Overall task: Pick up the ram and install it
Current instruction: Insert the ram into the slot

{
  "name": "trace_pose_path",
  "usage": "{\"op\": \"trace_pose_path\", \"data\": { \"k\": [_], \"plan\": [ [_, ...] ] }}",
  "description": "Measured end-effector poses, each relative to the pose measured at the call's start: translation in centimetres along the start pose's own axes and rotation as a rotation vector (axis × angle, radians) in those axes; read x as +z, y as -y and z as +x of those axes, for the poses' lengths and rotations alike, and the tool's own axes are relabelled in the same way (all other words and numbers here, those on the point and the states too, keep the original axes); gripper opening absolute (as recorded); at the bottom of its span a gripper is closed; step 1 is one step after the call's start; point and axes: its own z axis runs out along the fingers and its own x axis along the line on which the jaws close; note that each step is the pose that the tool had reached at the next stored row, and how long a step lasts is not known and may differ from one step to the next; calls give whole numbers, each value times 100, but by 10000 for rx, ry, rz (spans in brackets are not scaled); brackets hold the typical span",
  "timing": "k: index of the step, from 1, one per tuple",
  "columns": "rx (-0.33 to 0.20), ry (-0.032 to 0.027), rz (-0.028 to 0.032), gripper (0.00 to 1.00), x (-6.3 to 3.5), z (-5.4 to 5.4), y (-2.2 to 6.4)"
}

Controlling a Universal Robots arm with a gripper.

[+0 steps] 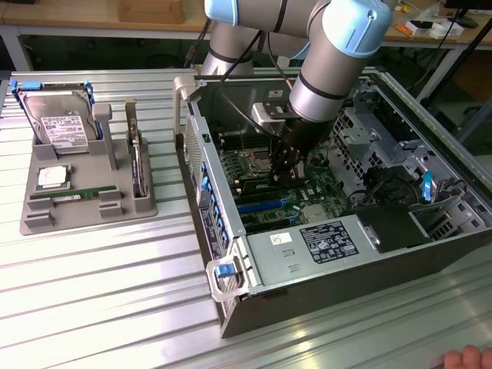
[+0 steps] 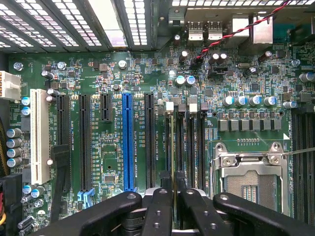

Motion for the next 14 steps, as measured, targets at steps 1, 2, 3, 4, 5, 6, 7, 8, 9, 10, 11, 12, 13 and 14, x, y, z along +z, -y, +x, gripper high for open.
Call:
{"op": "trace_pose_path", "data": {
  "k": [1,2,3,4,5,6,7,8,9,10,11,12,13,14],
  "plan": [
    [0,0,-1,13,0,0,0],
    [0,0,-1,13,0,0,0],
    [0,0,-1,13,0,0,0],
    [0,0,0,13,0,0,0],
    [0,0,0,13,0,0,0],
    [0,0,0,13,0,0,0],
    [0,0,0,13,0,0,0],
    [0,0,0,13,0,0,0],
    [0,0,-1,13,0,0,0],
    [0,0,0,13,0,0,0],
    [0,0,-1,13,0,0,0],
    [0,0,-1,13,0,0,0],
    [0,0,0,13,0,0,0],
    [-1,0,0,13,0,0,0]
  ]
}}
